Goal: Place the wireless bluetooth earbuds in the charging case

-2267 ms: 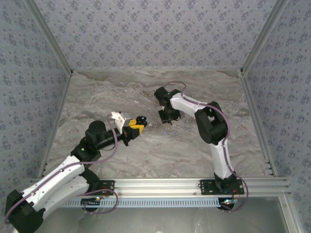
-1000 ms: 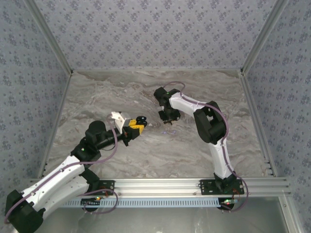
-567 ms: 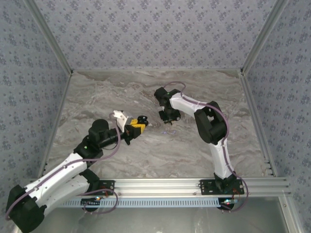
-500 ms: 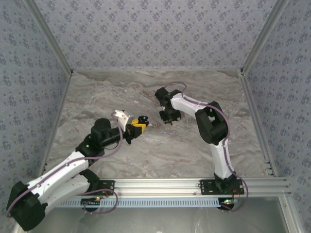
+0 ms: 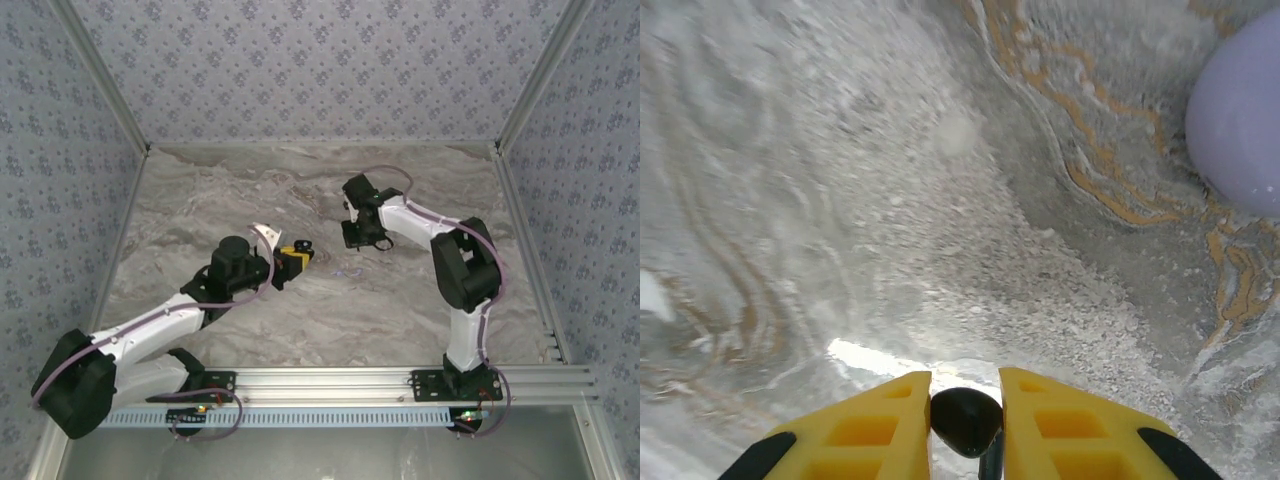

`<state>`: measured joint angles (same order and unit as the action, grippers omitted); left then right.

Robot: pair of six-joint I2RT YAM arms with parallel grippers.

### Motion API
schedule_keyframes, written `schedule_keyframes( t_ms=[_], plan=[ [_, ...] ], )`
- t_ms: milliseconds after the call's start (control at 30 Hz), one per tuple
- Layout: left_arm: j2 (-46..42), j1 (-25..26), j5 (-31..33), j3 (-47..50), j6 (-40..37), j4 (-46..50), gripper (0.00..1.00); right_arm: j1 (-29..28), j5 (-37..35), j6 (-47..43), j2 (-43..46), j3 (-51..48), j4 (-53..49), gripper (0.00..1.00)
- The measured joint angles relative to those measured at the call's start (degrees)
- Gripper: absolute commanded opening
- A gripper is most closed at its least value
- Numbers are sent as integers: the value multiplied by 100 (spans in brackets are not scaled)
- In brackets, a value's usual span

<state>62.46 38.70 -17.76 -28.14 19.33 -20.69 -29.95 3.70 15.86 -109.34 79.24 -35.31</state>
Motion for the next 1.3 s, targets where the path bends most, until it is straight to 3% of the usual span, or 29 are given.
schedule_keyframes(
  t_ms=[833, 1300],
  plan=[
    [404, 0, 129, 61, 614, -1495, 19, -33, 1384, 131, 2570, -452, 1307, 22],
    [396, 0, -52, 59, 844, -2028, 19, -525, 1912, 127, 3101, -334, 1493, 23]
  ],
)
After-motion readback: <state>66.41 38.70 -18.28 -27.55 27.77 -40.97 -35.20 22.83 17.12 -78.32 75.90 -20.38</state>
